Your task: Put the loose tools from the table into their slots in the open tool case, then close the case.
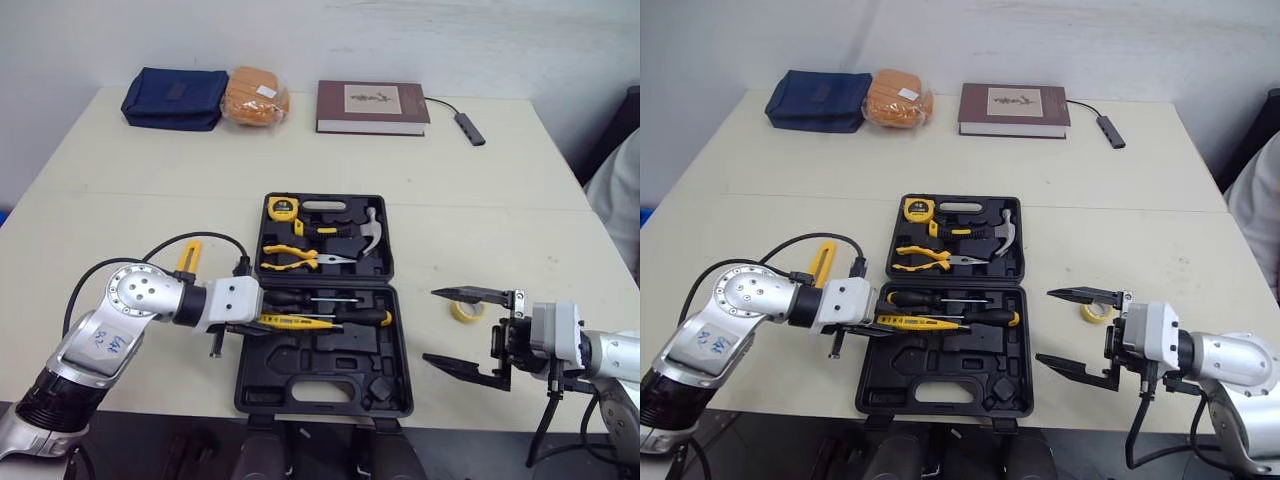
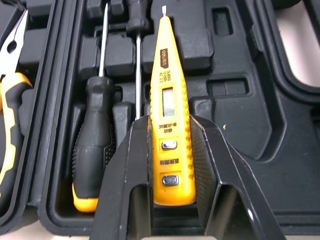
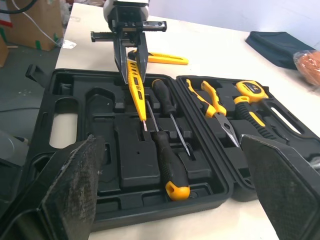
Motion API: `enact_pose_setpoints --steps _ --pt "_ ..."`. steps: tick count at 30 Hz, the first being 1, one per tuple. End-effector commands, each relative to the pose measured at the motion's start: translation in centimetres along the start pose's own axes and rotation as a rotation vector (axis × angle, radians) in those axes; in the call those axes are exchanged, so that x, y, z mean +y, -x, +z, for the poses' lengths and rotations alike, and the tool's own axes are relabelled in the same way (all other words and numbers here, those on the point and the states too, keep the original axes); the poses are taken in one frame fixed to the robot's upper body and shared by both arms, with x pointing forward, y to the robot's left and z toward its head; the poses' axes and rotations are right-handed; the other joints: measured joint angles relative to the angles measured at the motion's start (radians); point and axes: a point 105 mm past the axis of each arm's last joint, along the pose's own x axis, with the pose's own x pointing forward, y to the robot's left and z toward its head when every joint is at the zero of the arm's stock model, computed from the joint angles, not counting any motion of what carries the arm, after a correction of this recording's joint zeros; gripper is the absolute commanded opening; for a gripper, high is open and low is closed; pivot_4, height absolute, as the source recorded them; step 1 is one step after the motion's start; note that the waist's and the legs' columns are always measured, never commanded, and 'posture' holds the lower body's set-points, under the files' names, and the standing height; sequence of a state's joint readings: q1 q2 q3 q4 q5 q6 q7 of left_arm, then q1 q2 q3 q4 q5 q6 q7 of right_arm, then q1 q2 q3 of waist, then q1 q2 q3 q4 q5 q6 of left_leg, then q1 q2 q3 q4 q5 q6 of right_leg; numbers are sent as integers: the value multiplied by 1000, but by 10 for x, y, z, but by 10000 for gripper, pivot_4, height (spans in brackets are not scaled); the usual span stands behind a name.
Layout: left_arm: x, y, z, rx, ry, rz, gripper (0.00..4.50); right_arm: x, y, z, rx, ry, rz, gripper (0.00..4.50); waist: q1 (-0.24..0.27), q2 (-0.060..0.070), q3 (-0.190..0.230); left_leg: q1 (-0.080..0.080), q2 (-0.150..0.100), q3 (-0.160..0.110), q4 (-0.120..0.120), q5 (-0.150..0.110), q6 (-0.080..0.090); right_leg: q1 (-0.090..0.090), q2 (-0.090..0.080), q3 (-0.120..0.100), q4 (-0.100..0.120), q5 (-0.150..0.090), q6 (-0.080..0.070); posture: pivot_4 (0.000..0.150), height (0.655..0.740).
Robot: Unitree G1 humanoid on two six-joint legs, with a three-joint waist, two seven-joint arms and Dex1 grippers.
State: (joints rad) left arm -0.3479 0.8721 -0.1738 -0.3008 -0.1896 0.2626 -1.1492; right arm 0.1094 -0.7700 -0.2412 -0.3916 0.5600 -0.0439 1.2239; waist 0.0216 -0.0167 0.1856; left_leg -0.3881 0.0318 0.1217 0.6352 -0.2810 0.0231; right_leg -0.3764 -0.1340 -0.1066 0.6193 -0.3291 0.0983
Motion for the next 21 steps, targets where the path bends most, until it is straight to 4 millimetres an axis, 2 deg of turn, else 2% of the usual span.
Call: enact_pose_setpoints --steps 1,18,21 --pt "2 0 3 22 -19 -14 3691 -1 -1 4 -4 34 13 45000 1 0 0 0 0 0 0 0 0 0 0 0 0 0 0 1500 7400" --pt "3 -11 6 50 -13 -72 3691 -3 -4 4 -7 41 6 45000 1 0 0 -1 0 0 2 0 0 0 2 0 2 0 0 1500 7400" --pt "2 -10 -1 93 -8 -68 3691 -2 -4 4 -7 38 6 45000 1 0 0 -1 0 0 3 0 0 0 2 0 2 0 0 1500 7400"
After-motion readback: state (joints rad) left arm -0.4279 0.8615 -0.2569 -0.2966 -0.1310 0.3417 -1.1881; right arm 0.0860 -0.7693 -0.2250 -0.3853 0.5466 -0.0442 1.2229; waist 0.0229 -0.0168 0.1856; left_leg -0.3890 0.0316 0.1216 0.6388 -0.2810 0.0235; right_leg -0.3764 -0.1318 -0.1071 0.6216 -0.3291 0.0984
